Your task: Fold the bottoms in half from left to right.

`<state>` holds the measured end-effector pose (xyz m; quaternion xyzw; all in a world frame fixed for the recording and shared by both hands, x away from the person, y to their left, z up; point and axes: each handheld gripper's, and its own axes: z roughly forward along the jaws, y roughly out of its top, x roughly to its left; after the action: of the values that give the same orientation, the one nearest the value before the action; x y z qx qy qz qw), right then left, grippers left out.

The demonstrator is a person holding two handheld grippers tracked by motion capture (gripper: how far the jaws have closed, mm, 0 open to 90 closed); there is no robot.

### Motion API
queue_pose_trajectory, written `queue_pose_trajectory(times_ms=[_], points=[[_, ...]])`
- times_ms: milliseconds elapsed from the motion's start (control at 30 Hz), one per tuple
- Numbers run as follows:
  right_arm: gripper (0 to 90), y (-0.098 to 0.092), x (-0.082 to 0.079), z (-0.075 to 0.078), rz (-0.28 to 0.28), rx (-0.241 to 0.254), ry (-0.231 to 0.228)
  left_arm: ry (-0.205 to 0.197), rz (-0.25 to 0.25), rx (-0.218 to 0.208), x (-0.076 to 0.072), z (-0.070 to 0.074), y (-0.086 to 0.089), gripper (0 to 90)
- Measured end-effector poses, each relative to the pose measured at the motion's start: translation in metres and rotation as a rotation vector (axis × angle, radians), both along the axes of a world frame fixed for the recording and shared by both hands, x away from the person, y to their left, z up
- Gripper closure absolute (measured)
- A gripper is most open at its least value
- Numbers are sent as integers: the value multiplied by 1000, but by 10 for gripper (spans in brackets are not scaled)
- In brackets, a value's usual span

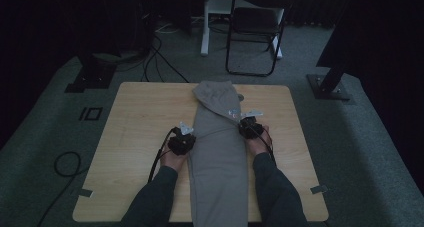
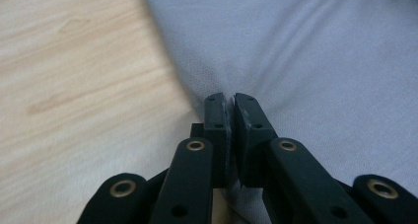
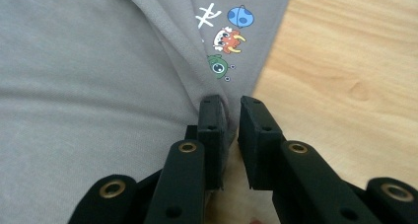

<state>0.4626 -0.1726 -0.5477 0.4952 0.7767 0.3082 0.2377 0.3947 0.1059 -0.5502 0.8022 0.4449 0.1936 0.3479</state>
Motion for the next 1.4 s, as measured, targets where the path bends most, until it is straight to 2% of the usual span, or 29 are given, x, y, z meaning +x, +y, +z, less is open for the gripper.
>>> queue_pose_trajectory(times_ms=[167,367,500,533,567,600,667,800,933,1067,1133,1267,1333,1400], points=[[797,-3,-20,-1,59,33,11,18,-29,-3,-21,1,8,847],[782,-2,-47,1,111,34,34,16,-79,21,-54,2,8,846],[766,-2,-62,2,142,27,52,25,-98,38,-64,5,10,839],[752,-2,-65,3,147,25,57,8,-88,31,-64,7,11,833],[720,-2,-67,3,156,26,58,-18,-75,-4,-60,11,15,830],[660,-1,-68,3,165,25,59,-26,-60,-28,-57,13,16,822],[606,2,-68,3,179,29,54,-45,-34,-48,-45,21,17,798],[549,16,-61,2,194,2,27,-35,-4,-44,-16,21,4,750],[525,35,-48,6,213,-22,-10,-23,26,-12,12,13,-9,711],[514,54,-34,11,233,-24,-34,-4,51,18,32,4,-14,700],[509,62,-29,12,251,-24,-36,8,63,18,35,2,-12,758],[511,74,-21,7,268,-41,-19,11,61,32,32,2,-7,869],[517,75,-20,3,273,-52,-3,15,53,23,29,2,-4,883],[546,74,-21,1,267,-24,9,19,44,25,25,2,-1,890]])
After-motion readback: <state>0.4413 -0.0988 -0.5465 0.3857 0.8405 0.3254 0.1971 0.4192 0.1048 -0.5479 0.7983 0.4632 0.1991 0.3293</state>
